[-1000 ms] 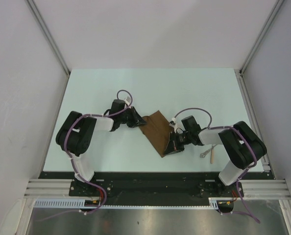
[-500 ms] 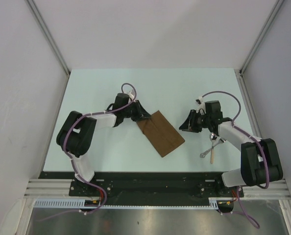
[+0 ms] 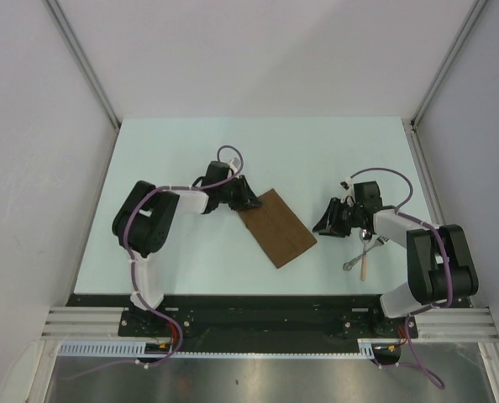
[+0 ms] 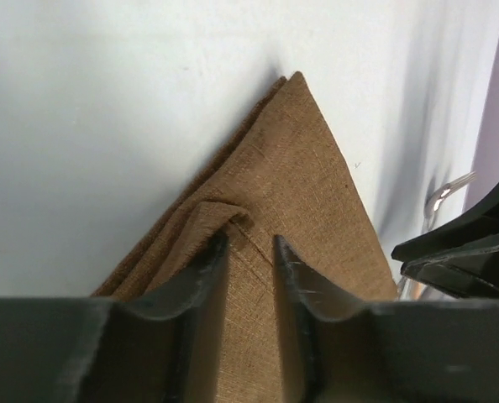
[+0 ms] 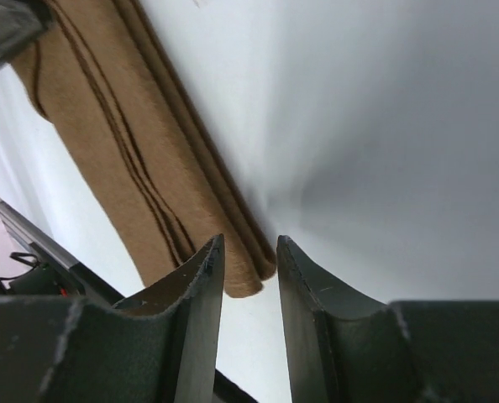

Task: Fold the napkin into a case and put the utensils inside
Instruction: Pick up the 2/3-rectangle-folded napkin from the center of the board.

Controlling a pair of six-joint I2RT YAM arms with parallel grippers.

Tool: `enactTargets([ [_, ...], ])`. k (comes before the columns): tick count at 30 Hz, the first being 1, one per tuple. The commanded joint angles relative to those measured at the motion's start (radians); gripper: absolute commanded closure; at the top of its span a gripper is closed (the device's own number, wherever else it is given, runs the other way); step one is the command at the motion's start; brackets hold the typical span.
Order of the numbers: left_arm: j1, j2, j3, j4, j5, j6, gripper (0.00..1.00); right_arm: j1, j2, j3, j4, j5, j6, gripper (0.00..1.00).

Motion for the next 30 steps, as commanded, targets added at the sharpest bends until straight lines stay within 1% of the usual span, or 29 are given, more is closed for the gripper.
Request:
enactTargets([
  [1, -0.038, -0.090, 0.048, -0.060, -0.083, 0.130, 0.58, -0.001, 0.007, -0.049, 0.053, 0.023, -0.009, 0.64],
  [3, -0.070, -0.139, 0.059, -0.100, -0.118, 0.158, 0.49, 0.004, 0.008, -0.069, 0.070, 0.015, 0.003, 0.66],
  [4, -0.082, -0.188, 0.060, -0.111, -0.127, 0.184, 0.44, 0.011, 0.008, -0.087, 0.084, 0.013, 0.008, 0.68],
  [9, -0.171, -0.305, 0.057, -0.174, -0.175, 0.268, 0.39, 0.105, -0.036, -0.153, 0.130, -0.003, 0.055, 0.71],
  [13, -0.255, -0.374, 0.004, -0.169, -0.199, 0.322, 0.37, 0.154, -0.143, -0.239, 0.185, -0.057, 0.159, 0.73],
  [14, -0.294, -0.405, -0.013, -0.163, -0.212, 0.333, 0.36, 0.154, -0.209, -0.259, 0.175, -0.059, 0.172, 0.73],
  [16, -0.332, -0.433, -0.065, -0.145, -0.257, 0.351, 0.34, 0.139, -0.281, -0.259, 0.072, -0.014, 0.160, 0.72],
  [17, -0.375, -0.448, -0.079, -0.134, -0.270, 0.359, 0.34, 0.126, -0.344, -0.248, 0.035, 0.009, 0.132, 0.71],
  [18, -0.400, -0.450, -0.095, -0.136, -0.291, 0.379, 0.34, 0.108, -0.376, -0.241, -0.032, 0.047, 0.118, 0.71],
  [19, -0.426, -0.450, -0.095, -0.142, -0.345, 0.393, 0.33, 0.071, -0.405, -0.233, -0.064, 0.065, 0.108, 0.68],
  [20, -0.484, -0.443, -0.092, -0.166, -0.380, 0.412, 0.32, 0.048, -0.447, -0.228, -0.092, 0.099, 0.089, 0.66],
  [21, -0.513, -0.415, -0.066, -0.188, -0.415, 0.448, 0.32, 0.025, -0.462, -0.219, -0.133, 0.115, 0.086, 0.64],
  [22, -0.541, -0.393, -0.043, -0.209, -0.493, 0.457, 0.31, -0.019, -0.473, -0.216, -0.150, 0.130, 0.083, 0.60],
  [23, -0.580, -0.362, -0.015, -0.294, -0.523, 0.463, 0.31, -0.039, -0.479, -0.213, -0.160, 0.139, 0.086, 0.56],
  [24, -0.598, -0.310, 0.043, -0.327, -0.552, 0.462, 0.31, -0.059, -0.479, -0.217, -0.160, 0.124, 0.094, 0.54],
  [26, -0.633, -0.258, 0.126, -0.402, -0.621, 0.454, 0.34, -0.102, -0.467, -0.211, -0.169, 0.131, 0.118, 0.50],
  [27, -0.642, -0.238, 0.152, -0.424, -0.641, 0.434, 0.36, -0.114, -0.455, -0.208, -0.183, 0.136, 0.149, 0.49],
  [28, -0.656, -0.195, 0.176, -0.445, -0.659, 0.419, 0.42, -0.122, -0.450, -0.205, -0.186, 0.136, 0.157, 0.47],
  [30, -0.668, -0.154, 0.249, -0.494, -0.693, 0.390, 0.45, -0.131, -0.449, -0.204, -0.189, 0.165, 0.173, 0.46],
])
